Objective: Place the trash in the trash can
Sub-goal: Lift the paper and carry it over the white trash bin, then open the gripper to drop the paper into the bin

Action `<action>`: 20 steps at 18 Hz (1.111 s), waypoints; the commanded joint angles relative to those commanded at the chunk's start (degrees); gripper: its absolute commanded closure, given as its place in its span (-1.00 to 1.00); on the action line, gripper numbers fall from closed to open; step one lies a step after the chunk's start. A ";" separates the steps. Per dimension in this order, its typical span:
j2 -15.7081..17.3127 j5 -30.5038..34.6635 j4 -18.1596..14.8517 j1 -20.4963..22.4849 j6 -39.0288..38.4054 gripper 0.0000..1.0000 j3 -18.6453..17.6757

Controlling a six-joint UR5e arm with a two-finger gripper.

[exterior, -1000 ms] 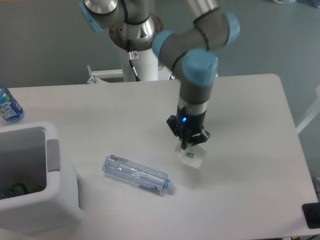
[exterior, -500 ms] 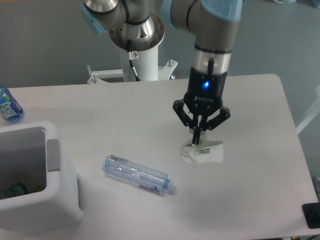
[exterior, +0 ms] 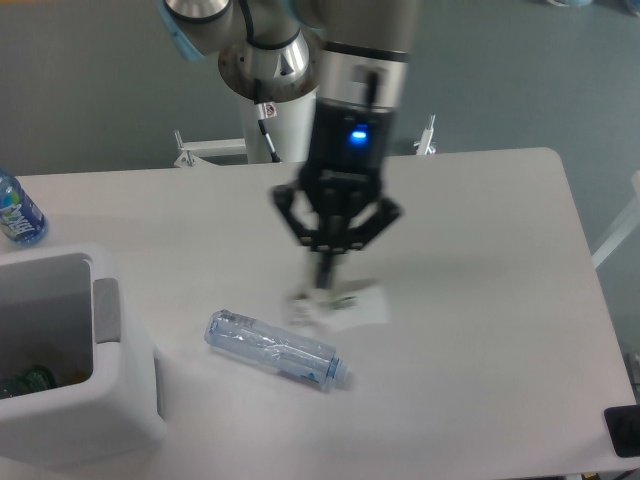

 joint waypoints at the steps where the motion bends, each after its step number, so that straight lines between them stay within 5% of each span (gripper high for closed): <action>1: -0.09 0.00 0.62 -2.11 -0.17 1.00 -0.18; 7: -1.66 0.00 0.97 -12.66 -0.53 1.00 0.26; 10: -3.25 0.09 0.97 -14.70 -0.53 0.90 0.26; 11: -3.77 0.09 1.06 -15.49 -0.35 0.67 0.44; 14: -4.39 0.09 2.72 -15.58 0.18 -0.50 0.52; 20: -4.31 0.18 3.26 -15.49 -0.53 -0.81 1.67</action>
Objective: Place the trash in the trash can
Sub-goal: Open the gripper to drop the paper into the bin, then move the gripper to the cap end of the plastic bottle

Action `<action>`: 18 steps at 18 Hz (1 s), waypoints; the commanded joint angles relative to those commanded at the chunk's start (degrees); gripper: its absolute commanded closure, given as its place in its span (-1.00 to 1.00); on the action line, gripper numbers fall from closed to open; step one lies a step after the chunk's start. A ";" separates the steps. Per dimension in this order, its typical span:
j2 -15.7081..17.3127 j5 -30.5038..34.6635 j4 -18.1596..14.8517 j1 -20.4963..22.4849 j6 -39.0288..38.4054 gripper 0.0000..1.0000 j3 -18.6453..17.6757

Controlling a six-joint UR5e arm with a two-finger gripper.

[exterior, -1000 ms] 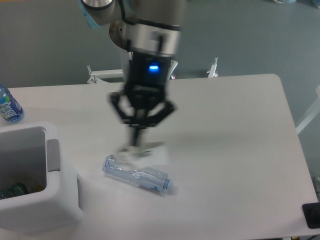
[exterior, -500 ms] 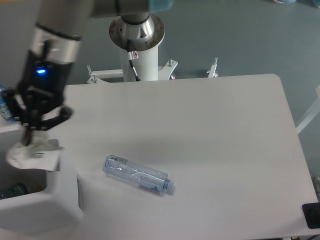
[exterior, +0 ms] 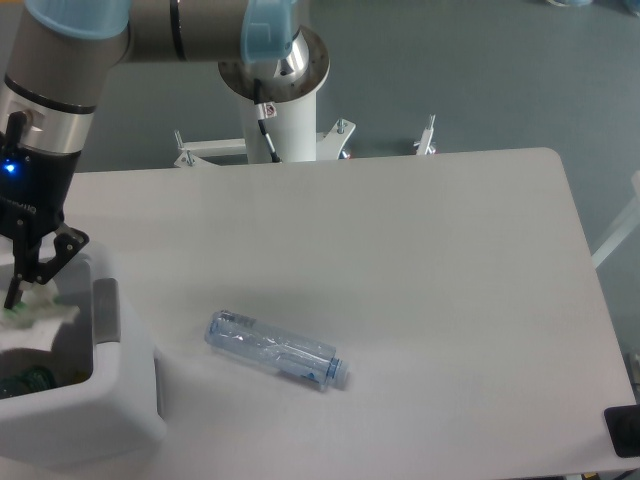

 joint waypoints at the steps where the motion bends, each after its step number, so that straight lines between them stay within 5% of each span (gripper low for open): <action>1: 0.00 0.09 0.00 0.09 0.00 -0.81 0.00; 8: 0.18 3.07 -0.53 6.57 -6.47 -0.83 -0.96; 10: -0.35 4.74 -0.53 10.18 -8.26 -0.98 -2.80; 18: -2.20 16.23 -0.53 20.91 -22.67 -1.00 -10.97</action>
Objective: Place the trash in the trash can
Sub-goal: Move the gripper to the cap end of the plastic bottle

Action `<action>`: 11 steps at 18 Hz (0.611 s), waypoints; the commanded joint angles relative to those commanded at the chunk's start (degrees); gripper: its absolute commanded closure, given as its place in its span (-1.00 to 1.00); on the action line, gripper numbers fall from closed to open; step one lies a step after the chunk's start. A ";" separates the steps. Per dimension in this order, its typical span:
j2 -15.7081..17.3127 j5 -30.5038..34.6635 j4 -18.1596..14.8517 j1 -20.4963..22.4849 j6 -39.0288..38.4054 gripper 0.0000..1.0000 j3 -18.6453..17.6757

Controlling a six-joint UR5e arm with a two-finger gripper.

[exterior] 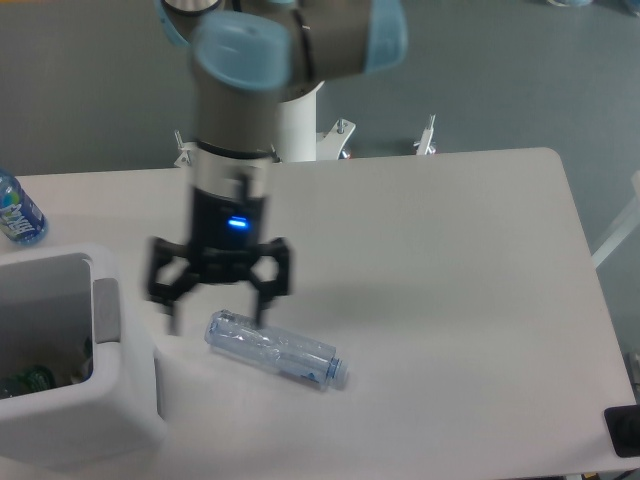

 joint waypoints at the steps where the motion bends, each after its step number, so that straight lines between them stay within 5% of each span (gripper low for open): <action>1: -0.18 1.16 0.09 0.96 -0.53 -1.00 -0.97; 11: -9.31 1.61 0.62 4.66 -2.37 -1.00 -1.33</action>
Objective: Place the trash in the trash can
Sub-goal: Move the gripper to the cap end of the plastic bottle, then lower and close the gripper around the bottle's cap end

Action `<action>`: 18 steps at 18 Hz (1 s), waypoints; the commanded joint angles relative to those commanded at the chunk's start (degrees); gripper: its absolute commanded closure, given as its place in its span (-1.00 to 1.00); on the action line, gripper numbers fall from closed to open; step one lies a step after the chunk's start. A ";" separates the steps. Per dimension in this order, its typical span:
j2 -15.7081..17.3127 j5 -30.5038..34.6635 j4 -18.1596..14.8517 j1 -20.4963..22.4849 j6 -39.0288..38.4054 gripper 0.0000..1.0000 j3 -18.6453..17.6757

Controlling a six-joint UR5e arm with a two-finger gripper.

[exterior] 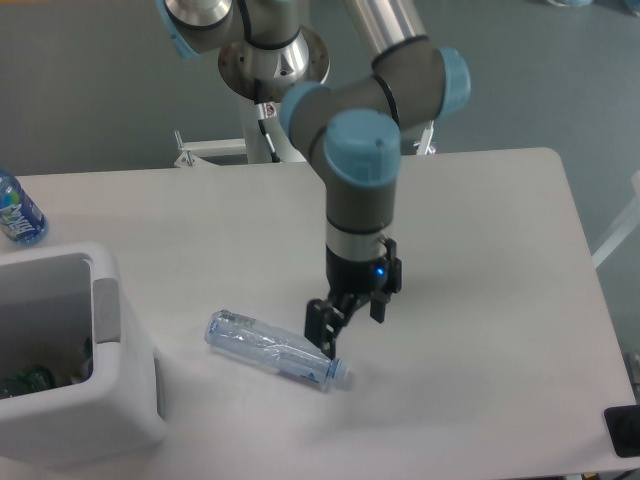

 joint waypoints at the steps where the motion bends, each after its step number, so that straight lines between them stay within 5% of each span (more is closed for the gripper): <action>1: -0.44 0.00 0.00 0.09 -0.35 -1.00 -0.35; 7: -5.54 0.09 0.00 0.62 -2.03 -1.00 0.08; 18: -8.70 -0.09 0.00 0.44 -2.82 -1.00 1.67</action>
